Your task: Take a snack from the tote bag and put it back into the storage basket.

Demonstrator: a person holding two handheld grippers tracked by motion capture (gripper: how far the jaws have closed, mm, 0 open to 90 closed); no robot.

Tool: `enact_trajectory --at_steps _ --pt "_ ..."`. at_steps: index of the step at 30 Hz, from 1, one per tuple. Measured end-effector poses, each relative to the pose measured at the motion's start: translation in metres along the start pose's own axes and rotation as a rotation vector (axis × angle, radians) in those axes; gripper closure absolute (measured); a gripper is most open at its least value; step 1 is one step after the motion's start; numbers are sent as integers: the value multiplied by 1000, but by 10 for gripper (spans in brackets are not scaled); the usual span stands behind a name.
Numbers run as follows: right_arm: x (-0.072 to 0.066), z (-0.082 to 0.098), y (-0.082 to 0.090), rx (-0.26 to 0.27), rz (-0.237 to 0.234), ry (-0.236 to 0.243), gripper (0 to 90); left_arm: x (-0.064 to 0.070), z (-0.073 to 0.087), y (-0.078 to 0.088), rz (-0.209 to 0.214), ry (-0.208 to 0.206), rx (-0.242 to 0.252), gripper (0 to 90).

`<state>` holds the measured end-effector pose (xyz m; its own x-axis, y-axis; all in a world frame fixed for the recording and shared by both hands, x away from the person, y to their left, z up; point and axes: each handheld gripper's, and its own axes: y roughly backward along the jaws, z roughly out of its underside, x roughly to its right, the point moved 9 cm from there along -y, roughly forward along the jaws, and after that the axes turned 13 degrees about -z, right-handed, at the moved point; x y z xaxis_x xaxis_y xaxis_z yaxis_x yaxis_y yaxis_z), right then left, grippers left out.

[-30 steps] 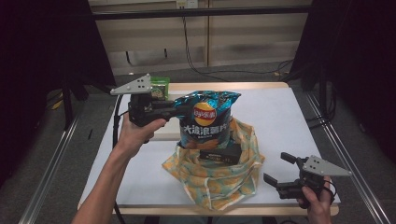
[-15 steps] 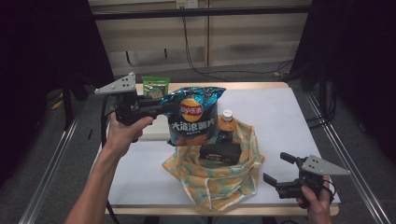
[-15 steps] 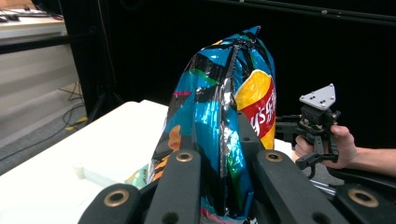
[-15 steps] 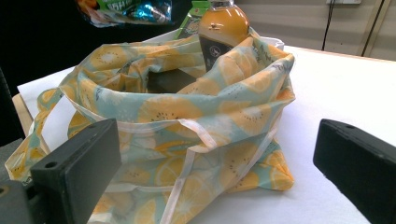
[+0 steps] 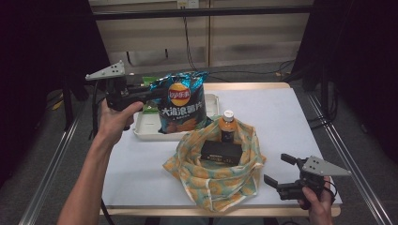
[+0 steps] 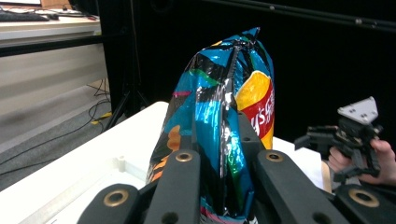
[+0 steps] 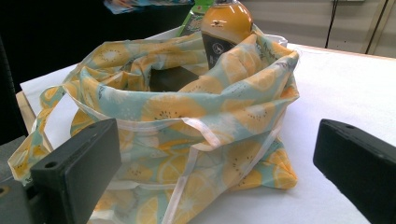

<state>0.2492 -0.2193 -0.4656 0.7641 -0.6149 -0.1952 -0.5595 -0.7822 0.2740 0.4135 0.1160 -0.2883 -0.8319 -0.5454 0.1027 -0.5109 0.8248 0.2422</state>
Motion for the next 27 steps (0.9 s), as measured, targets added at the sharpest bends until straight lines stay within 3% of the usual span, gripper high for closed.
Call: enact_trajectory --at_steps 9,13,23,27 --pt "0 0 0 -1 -7 -2 6 -23 -4 -18 -41 -9 -15 831" --pt "0 0 0 0 -7 -4 6 -35 -4 -27 -52 12 -11 832" --pt "0 2 -1 -9 -18 -14 7 -61 17 -55 -67 75 -41 831" --pt "-1 2 -1 -12 -21 -14 7 -66 25 -65 -73 69 -57 831"
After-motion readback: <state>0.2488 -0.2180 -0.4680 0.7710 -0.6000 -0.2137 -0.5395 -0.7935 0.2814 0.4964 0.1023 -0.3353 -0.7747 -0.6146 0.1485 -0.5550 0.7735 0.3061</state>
